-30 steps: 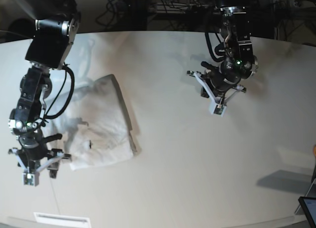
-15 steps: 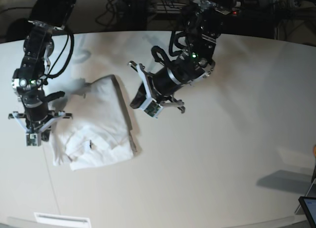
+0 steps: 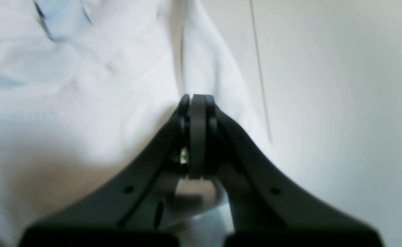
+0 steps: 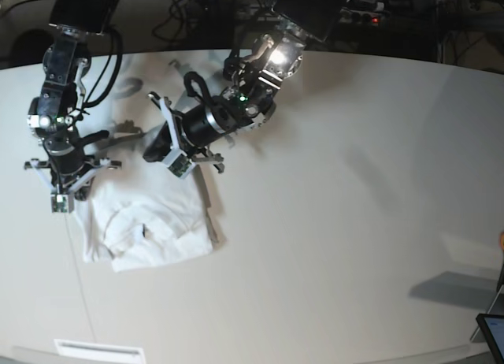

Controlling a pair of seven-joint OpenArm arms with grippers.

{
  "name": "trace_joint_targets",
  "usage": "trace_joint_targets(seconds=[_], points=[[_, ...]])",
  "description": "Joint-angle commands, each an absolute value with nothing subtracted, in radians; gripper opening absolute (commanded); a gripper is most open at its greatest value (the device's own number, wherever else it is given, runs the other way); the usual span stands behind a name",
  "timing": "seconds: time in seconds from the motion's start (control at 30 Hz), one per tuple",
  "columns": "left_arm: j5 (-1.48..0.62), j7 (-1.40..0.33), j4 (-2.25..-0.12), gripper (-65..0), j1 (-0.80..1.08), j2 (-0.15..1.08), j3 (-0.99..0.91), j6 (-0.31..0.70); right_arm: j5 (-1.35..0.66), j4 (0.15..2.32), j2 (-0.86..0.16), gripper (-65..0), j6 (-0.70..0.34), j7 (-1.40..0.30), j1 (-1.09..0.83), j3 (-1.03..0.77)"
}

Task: Fold the T-shirt properly
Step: 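Move both grippers to the shirt's collar edge and straighten it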

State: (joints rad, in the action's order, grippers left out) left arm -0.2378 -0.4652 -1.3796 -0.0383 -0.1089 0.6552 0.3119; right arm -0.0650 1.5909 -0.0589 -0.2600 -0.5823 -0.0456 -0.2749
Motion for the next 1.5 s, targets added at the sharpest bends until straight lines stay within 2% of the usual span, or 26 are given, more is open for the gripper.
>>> trace_joint_targets(seconds=[0.0, 0.23, 0.43, 0.63, 0.87, 1.07, 1.2, 1.3, 1.47], points=[[-0.245, -0.444, -1.357, -65.0, -0.061, -0.116, 0.654, 0.302, -0.107, 1.572, -0.071, -64.6, -0.263, -0.568, -0.033, -0.277], [-0.245, -0.443, -1.303, -65.0, -0.059, -0.076, 0.61, 0.297, -0.211, 1.477, -0.091, -64.7, -0.263, -0.549, -0.028, -0.317], [-0.254, -0.449, -1.472, -65.0, -0.027, -0.038, 0.555, 0.297, -0.213, 1.646, -0.093, -64.7, -0.263, -0.544, -0.059, -0.318], [-0.254, -0.45, -1.601, -65.0, -0.042, -0.068, 0.544, 0.297, -0.213, 1.733, -0.093, -64.6, -0.263, -0.55, -0.025, -0.308], [-0.251, -0.441, -1.446, -65.0, -0.145, -0.154, 0.538, 0.297, -0.211, 1.633, -0.102, -64.6, -0.309, -0.545, 0.045, -0.26], [-0.254, -0.349, -1.218, -65.0, -0.214, -0.157, 0.535, 0.274, -0.211, 1.406, -0.104, -64.6, -0.34, -0.541, 0.119, -0.22], [-0.254, -0.332, -1.095, -65.0, -0.219, -0.157, 0.484, 0.24, -0.213, 1.323, -0.107, -64.6, -0.34, -0.476, 0.116, -0.219], [-0.254, -0.314, -1.109, -65.0, -0.194, -0.157, 0.43, 0.24, -0.211, 1.314, -0.108, -64.6, -0.34, -0.466, 0.114, -0.217], [-0.254, -0.32, -1.279, -65.0, -0.163, -0.157, 0.4, 0.24, -0.209, 1.438, -0.108, -64.6, -0.341, -0.463, 0.093, -0.217]])
